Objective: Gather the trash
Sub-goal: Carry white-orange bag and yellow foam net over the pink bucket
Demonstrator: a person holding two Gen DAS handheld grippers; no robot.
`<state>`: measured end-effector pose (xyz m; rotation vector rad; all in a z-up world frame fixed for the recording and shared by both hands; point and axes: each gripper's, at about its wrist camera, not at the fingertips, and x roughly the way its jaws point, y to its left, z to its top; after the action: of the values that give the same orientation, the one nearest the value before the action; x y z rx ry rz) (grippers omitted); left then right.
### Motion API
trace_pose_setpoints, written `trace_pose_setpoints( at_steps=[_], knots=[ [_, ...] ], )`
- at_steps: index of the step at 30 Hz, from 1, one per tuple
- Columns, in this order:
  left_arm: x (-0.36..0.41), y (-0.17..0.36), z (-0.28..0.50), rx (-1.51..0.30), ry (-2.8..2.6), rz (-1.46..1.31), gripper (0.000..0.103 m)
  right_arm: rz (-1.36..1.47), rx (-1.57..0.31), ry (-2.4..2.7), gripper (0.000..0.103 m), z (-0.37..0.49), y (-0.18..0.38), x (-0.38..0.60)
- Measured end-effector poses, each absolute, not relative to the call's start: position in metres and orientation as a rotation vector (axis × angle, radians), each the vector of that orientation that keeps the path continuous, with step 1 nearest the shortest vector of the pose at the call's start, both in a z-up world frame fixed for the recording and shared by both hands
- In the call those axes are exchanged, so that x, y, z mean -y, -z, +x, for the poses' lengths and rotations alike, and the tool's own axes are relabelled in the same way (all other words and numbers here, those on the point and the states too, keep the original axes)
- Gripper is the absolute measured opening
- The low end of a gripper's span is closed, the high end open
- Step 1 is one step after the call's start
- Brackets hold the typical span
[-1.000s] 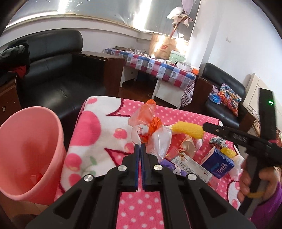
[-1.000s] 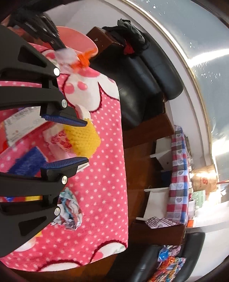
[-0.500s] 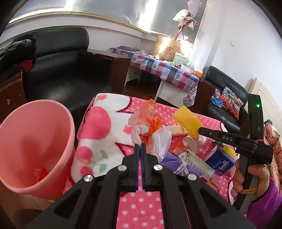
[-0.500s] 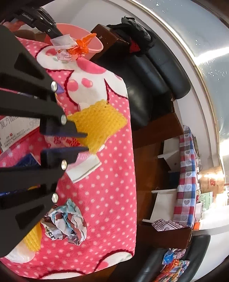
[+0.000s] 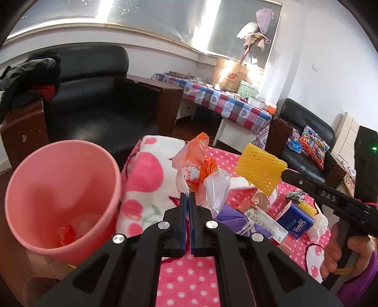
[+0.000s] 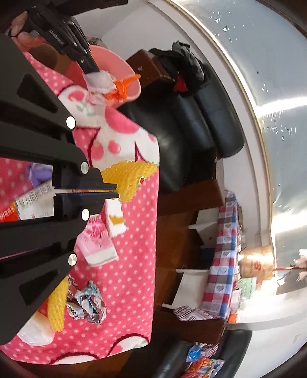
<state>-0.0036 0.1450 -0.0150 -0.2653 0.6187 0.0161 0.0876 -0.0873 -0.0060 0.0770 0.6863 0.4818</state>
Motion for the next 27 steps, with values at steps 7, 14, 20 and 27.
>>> trace_pose_setpoints(
  at_steps=[7, 14, 20, 27],
  knots=[
    [-0.166, 0.004, -0.025, -0.576, -0.093, -0.253, 0.001, 0.055, -0.653, -0.558, 0.002, 0.065, -0.011, 0.058],
    [-0.203, 0.000, -0.051, -0.556, -0.204, -0.259, 0.001, 0.003, -0.635, -0.674, 0.002, 0.044, -0.020, 0.005],
    [-0.241, 0.005, -0.073, -0.558, -0.307, -0.264, 0.002, -0.047, -0.639, -0.766, 0.002, 0.030, -0.021, -0.048],
    [-0.276, 0.018, -0.087, -0.601, -0.390, -0.292, 0.002, -0.122, -0.650, -0.837, 0.002, 0.017, -0.015, -0.103]
  ],
)
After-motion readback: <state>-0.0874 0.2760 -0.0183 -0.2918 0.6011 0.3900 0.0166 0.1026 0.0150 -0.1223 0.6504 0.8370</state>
